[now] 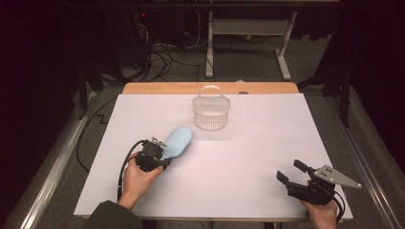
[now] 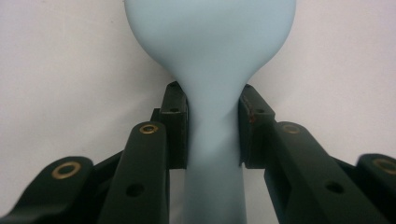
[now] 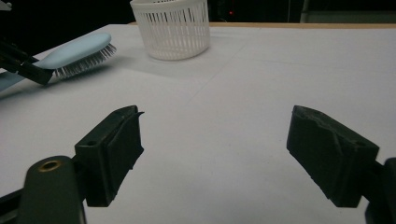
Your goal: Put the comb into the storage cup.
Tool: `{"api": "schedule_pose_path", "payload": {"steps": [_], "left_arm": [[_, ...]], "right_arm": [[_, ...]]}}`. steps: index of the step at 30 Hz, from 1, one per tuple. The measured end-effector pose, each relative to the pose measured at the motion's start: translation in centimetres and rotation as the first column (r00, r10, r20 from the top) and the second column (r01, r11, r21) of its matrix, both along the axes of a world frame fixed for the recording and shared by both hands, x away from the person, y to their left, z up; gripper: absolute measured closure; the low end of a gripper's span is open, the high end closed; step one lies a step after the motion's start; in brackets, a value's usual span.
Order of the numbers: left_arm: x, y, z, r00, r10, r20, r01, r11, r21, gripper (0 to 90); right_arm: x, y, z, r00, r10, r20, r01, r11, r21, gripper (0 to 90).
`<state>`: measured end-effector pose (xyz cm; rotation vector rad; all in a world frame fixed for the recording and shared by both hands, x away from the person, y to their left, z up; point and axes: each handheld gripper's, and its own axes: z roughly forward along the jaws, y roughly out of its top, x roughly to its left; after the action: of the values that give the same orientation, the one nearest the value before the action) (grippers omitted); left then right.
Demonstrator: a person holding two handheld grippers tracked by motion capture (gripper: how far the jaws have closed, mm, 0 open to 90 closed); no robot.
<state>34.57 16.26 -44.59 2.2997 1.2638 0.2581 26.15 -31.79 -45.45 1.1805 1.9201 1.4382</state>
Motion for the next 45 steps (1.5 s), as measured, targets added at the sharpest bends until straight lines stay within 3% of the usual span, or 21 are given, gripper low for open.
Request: {"api": "schedule_pose_path", "payload": {"steps": [13,18,31,41,45], "left_arm": [[-1.2,0.3,0.6,0.9987,-0.032,0.039,0.034,0.9981,-0.052,69.0],[-1.7,0.5,0.7,0.9978,-0.049,0.045,0.053,0.9936,-0.099,69.0],[-3.0,0.7,0.9,0.9929,-0.082,0.087,0.093,0.9857,-0.140,69.0],[-4.4,0.1,1.4,0.9849,-0.120,0.125,0.141,0.9731,-0.182,69.0],[-4.9,-0.1,1.6,0.9812,-0.131,0.142,0.158,0.9678,-0.196,69.0]], "right_arm": [[0.1,0.0,0.0,1.0000,-0.004,-0.001,0.004,1.0000,0.002,18.6],[0.1,0.1,0.0,1.0000,-0.005,-0.001,0.005,1.0000,0.006,18.5],[0.2,0.6,0.0,1.0000,-0.003,-0.004,0.003,0.9999,-0.014,18.5],[-0.2,0.7,0.4,0.9995,-0.005,0.031,0.006,0.9996,-0.029,18.4],[-0.3,1.2,0.8,0.9988,0.013,0.048,-0.012,0.9999,-0.012,18.4]]}}
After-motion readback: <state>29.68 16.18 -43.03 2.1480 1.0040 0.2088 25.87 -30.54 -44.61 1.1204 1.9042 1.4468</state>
